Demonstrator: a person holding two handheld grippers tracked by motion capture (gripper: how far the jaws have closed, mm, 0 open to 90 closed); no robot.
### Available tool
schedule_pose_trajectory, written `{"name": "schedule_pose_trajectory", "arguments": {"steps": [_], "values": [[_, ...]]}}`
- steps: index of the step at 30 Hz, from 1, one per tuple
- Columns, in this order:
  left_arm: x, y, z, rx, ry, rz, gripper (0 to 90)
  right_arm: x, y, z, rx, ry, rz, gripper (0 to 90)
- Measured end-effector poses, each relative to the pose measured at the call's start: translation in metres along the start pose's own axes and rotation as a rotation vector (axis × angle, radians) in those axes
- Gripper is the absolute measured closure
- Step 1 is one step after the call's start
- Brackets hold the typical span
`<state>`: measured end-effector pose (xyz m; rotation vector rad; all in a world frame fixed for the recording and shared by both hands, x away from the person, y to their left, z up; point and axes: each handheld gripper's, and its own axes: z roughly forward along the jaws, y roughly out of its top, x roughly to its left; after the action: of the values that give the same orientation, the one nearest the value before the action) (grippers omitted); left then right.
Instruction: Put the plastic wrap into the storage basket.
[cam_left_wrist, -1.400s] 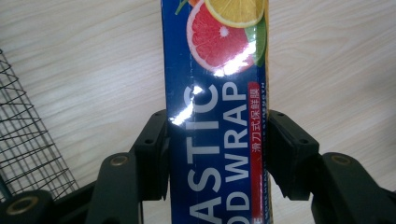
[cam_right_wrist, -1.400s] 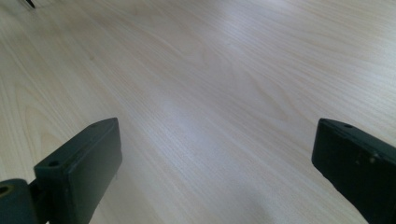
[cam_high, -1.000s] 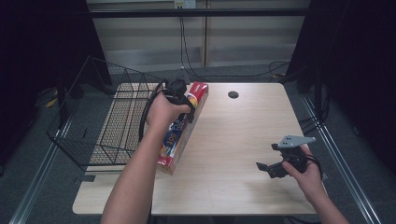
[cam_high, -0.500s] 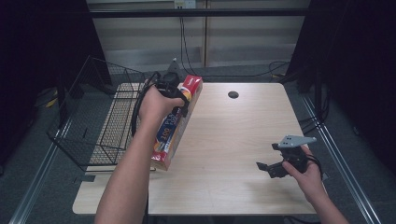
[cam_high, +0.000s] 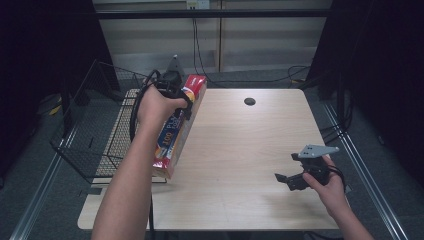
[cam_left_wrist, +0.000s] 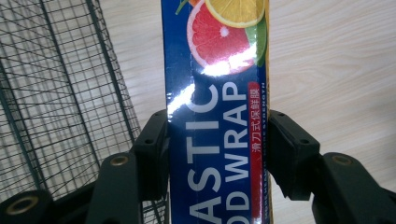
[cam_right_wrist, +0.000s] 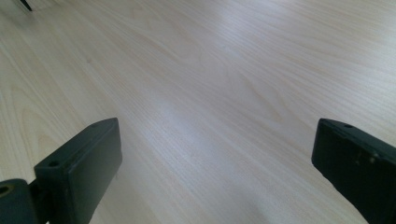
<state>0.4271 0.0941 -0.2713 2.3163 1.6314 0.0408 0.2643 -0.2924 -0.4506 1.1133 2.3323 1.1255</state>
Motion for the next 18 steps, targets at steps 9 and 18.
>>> {"name": "schedule_pose_trajectory", "arguments": {"steps": [9,18], "values": [[0.009,-0.001,-0.012,-0.011,0.011,-0.016,46.0,0.000,0.000,0.000,-0.005,-0.005,0.002,1.6],[0.018,-0.003,-0.019,-0.008,0.015,-0.030,46.0,0.000,0.000,0.000,-0.003,-0.007,0.003,1.6]]}}
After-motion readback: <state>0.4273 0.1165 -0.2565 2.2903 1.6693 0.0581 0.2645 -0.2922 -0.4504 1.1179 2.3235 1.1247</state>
